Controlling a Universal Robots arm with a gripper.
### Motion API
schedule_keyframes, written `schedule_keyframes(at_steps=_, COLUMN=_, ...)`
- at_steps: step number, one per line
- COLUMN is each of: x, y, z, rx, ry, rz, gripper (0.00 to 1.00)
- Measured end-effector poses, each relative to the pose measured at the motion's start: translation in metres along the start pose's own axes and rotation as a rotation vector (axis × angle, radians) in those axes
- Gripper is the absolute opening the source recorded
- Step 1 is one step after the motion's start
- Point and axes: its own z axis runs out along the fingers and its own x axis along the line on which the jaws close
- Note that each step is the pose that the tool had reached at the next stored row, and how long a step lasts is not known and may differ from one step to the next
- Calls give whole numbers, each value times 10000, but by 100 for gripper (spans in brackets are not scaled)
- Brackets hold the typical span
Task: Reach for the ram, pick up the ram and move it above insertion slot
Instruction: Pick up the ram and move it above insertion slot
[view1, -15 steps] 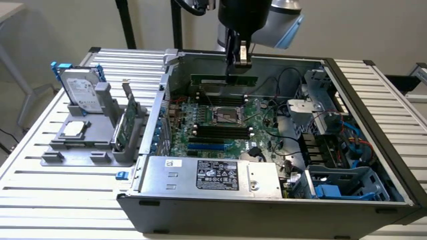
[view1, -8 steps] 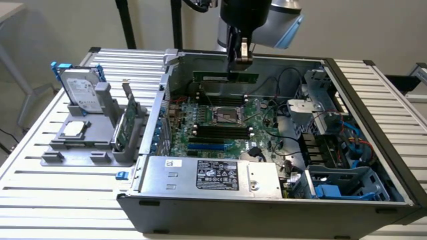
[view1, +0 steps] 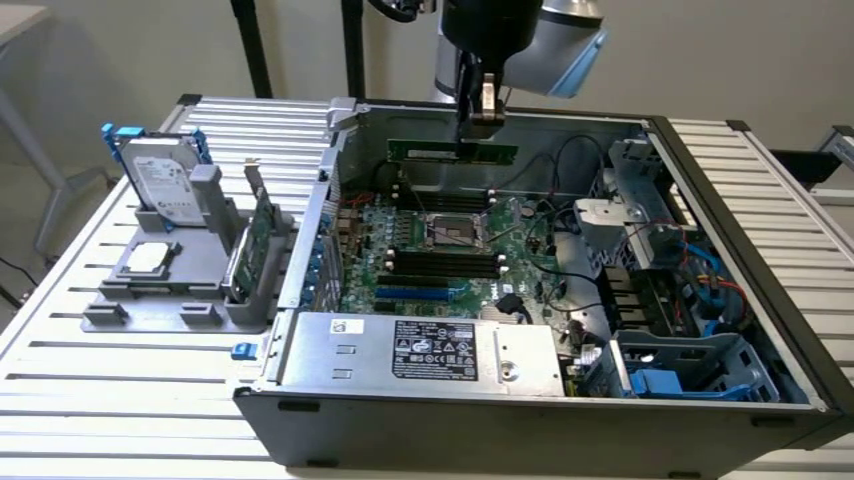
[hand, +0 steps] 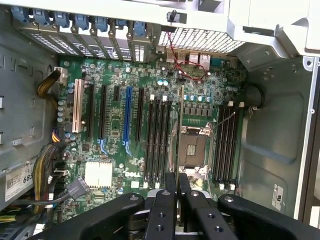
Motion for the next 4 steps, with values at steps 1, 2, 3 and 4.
schedule_keyframes(at_steps=1, x=0, y=0, z=0, rx=0, ry=0, rz=0, gripper=13)
schedule_keyframes(at_steps=2, x=0, y=0, z=0, rx=0, ry=0, rz=0, gripper=13)
schedule_keyframes(at_steps=3, x=0, y=0, z=0, rx=0, ry=-1, rz=0, gripper=13)
schedule_keyframes(at_steps=4, x=0, y=0, z=0, rx=0, ry=0, rz=1, gripper=13)
